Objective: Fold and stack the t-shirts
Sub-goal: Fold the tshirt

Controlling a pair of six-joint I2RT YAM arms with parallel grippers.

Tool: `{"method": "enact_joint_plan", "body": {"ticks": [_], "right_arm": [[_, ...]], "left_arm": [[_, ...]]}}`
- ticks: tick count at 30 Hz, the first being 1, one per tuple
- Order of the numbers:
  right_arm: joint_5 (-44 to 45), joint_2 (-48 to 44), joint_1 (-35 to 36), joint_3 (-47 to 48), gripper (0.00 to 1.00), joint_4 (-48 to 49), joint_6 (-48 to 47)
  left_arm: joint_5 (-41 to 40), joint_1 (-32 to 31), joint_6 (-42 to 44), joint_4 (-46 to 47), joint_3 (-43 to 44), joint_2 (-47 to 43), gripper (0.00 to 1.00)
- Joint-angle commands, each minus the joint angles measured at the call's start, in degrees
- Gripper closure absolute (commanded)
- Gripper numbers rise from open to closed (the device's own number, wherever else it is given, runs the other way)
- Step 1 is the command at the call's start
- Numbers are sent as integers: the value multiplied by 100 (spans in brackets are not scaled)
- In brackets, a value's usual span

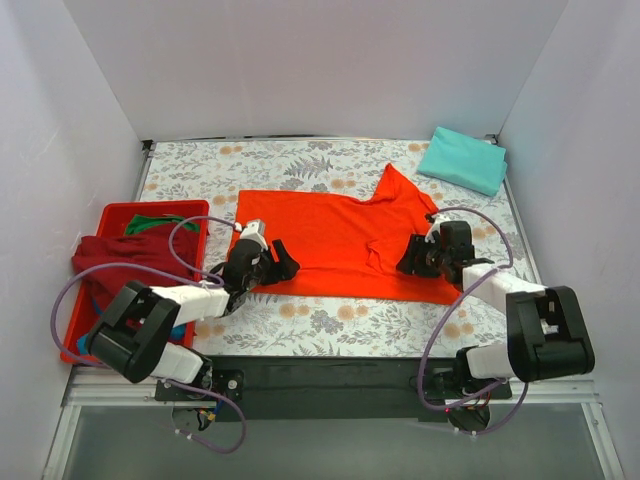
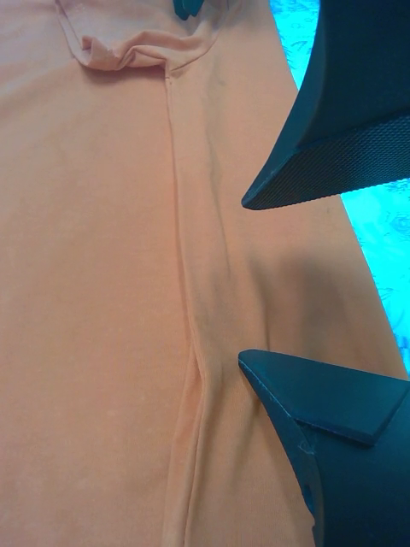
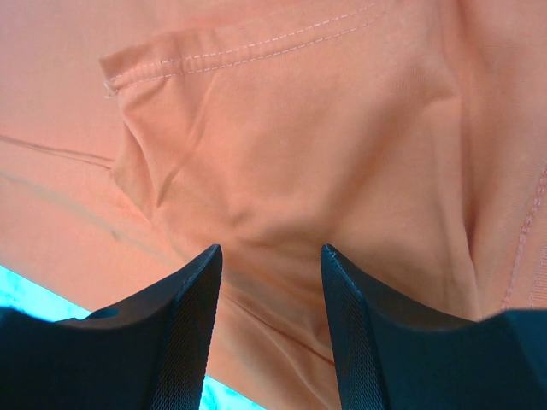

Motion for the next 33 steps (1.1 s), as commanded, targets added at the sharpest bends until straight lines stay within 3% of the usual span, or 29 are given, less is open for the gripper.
{"method": "enact_joint_plan", "body": {"ticks": [1, 10, 17, 23, 33], "right_arm": [[311, -396, 122, -358, 43, -684, 146], [584, -1564, 299, -640, 43, -1239, 313], [558, -1944, 325, 53, 42, -1635, 278], [1058, -1172, 308, 1222, 42, -1820, 32], [1015, 604, 70, 2524, 46, -1864, -196]], "left_arm": [[-307, -237, -157, -343, -284, -423, 35], [-668, -713, -350, -869, -575, -1327, 35], [-870, -713, -96, -1459, 249, -1769, 31], [-1055, -441, 448, -1758, 1401, -891, 30], [-168, 771, 740, -1697, 2413, 314, 30]]}}
